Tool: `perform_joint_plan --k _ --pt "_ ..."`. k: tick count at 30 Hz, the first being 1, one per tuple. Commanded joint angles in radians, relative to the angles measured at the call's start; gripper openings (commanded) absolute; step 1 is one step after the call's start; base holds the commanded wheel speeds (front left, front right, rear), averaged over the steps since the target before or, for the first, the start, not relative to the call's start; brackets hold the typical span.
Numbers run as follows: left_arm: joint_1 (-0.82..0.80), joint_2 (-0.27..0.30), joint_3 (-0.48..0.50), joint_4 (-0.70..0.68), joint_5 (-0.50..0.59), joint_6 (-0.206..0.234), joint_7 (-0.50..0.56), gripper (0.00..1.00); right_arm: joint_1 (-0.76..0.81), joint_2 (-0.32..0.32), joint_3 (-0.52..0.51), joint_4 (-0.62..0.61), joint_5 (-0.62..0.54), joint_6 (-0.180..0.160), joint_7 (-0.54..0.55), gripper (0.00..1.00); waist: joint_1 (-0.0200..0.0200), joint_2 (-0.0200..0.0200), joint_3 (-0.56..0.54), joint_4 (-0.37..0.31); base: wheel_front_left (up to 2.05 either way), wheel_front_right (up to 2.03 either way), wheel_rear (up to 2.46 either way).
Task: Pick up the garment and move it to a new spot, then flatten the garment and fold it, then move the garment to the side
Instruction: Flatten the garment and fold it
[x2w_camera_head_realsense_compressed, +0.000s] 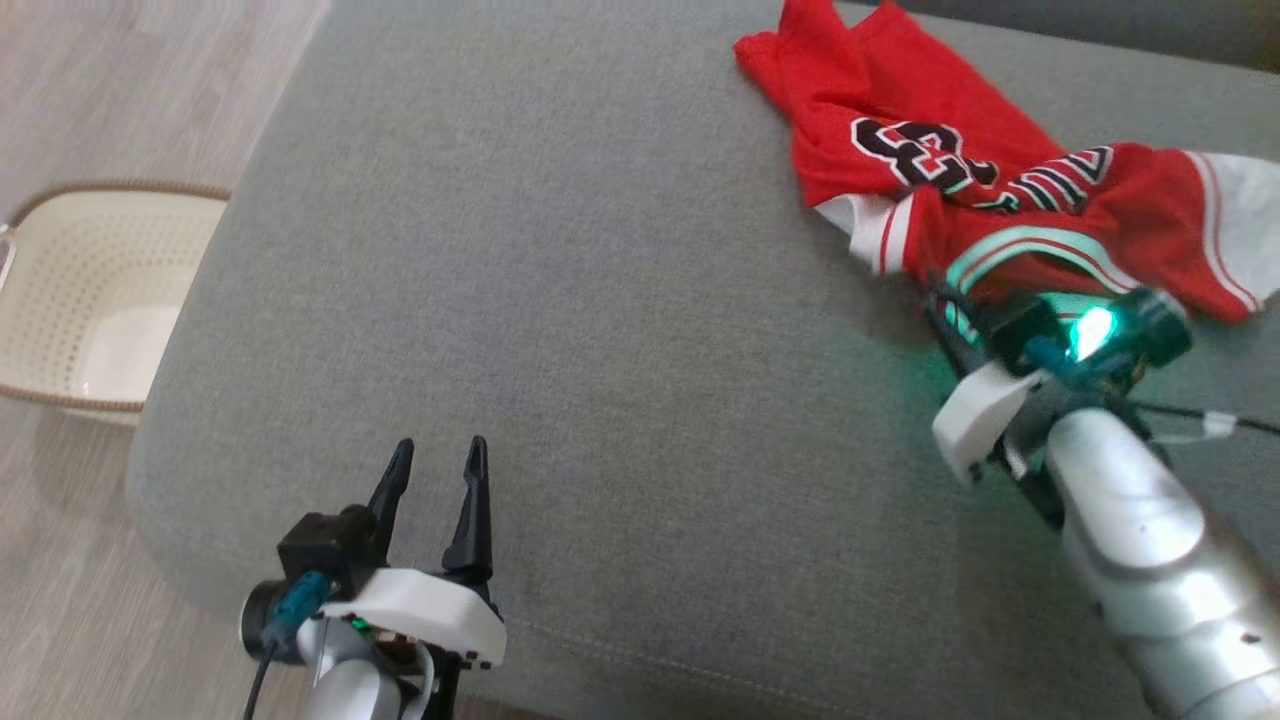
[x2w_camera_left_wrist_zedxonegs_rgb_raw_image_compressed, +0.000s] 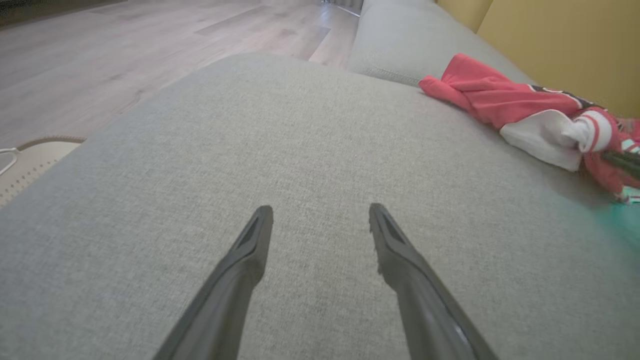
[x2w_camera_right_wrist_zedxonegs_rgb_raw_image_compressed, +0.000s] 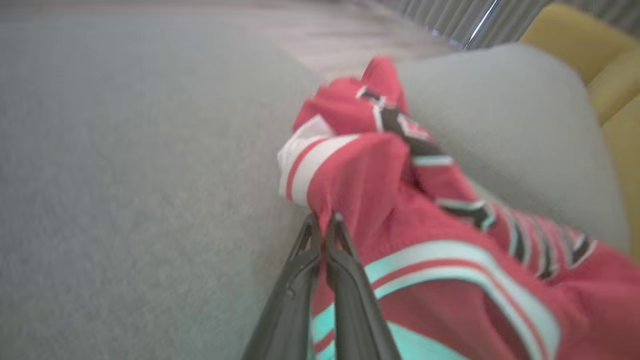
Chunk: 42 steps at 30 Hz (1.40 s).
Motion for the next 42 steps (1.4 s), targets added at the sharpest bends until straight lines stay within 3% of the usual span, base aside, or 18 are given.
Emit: perform_joint_plan --k 1,7,17,23,30,36,42 --pt "-0.017 0.005 0.039 -0.025 0.001 0.007 -0.006 1.0 -0.061 0.004 -0.014 -0.053 -0.017 0.006 -0.024 0.0 0.0 0.0 -0.025 -0.018 0.0 0.0 0.0" --pt "0.007 0.005 0.03 -0.019 -0.007 0.011 -0.006 1.0 -0.11 -0.027 -0.087 -0.14 -0.036 0.006 -0.04 0.0 0.0 0.0 -0.08 -0.049 0.0 0.0 0.0" --pt "0.06 0.005 0.047 -0.013 0.001 0.015 -0.006 1.0 -0.063 -0.157 -0.186 -0.382 0.022 0.006 0.023 0.0 0.0 0.0 -0.156 -0.15 0.0 0.0 0.0" --pt "0.065 0.005 0.042 -0.008 0.005 0.01 -0.006 1.0 -0.114 -0.216 -0.149 -0.494 0.045 0.006 0.074 0.0 0.0 0.0 -0.181 -0.175 0.0 0.0 0.0" --pt "0.048 0.005 0.011 -0.002 -0.004 0.004 -0.006 1.0 -0.332 -0.256 0.033 -0.474 0.05 0.006 0.098 0.0 0.0 0.0 -0.176 -0.103 0.0 0.0 0.0" --pt "0.052 0.005 0.001 0.005 -0.009 0.009 -0.006 1.0 -0.527 -0.206 0.15 -0.369 0.084 0.006 0.039 0.0 0.0 0.0 -0.165 -0.001 0.0 0.0 0.0" --pt "0.07 0.005 0.02 -0.005 -0.007 0.016 -0.006 1.0 -0.518 -0.191 0.179 -0.334 0.134 0.006 -0.035 0.0 0.0 0.0 -0.157 0.021 0.0 0.0 0.0"
